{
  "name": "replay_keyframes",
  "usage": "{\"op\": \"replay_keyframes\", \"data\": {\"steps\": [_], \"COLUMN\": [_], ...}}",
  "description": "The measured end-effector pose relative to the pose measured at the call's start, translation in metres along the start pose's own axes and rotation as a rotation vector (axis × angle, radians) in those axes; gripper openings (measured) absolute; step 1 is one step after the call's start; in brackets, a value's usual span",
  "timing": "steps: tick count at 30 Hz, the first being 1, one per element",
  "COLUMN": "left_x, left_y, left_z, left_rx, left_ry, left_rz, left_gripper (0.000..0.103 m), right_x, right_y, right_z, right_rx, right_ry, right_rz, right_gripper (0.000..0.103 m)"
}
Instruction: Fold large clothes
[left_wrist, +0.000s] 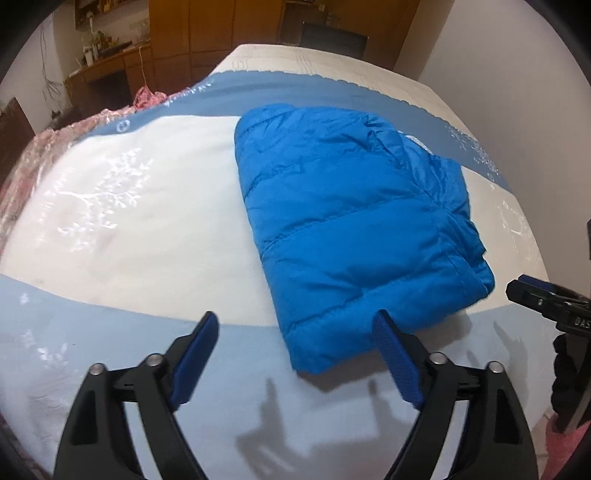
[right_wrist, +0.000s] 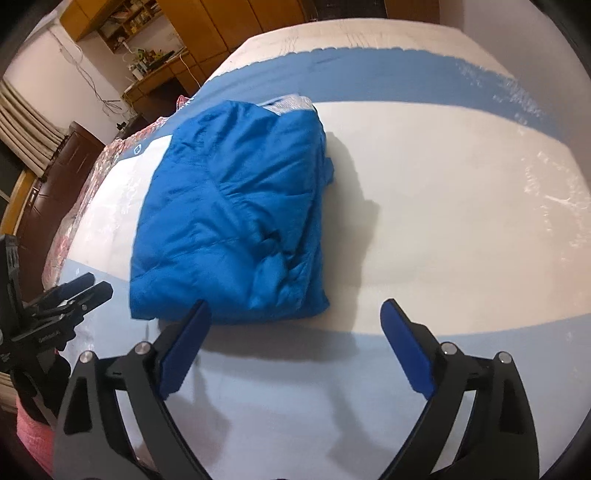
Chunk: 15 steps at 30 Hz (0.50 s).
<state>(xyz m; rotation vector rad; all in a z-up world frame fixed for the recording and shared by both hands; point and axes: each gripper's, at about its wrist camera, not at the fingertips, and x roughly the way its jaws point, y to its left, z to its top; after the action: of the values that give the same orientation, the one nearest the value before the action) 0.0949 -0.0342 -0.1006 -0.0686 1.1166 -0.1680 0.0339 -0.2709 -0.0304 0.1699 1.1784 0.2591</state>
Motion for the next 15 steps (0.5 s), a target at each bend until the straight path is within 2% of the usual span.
{"op": "replay_keyframes", "data": {"steps": [4, 15], "left_x": [-0.021, -0.07], "left_y": [-0.006, -0.008], "left_z": [-0.008, -0.008], "left_rx": [0.028, 0.02], "left_ry": [-0.02, -0.064], "left_rz": [0.042, 0.07], "left_gripper": [0.095, 0.095], "right_x": [-0.01, -0.045], "right_y": [0.018, 0.04], "right_z": [0.005, 0.004], "right_rx": [-0.027, -0.051], "right_ry": [-0.026, -0.061], "right_rz": [-0.024, -0.041], "right_gripper": [0.092, 0.093]}}
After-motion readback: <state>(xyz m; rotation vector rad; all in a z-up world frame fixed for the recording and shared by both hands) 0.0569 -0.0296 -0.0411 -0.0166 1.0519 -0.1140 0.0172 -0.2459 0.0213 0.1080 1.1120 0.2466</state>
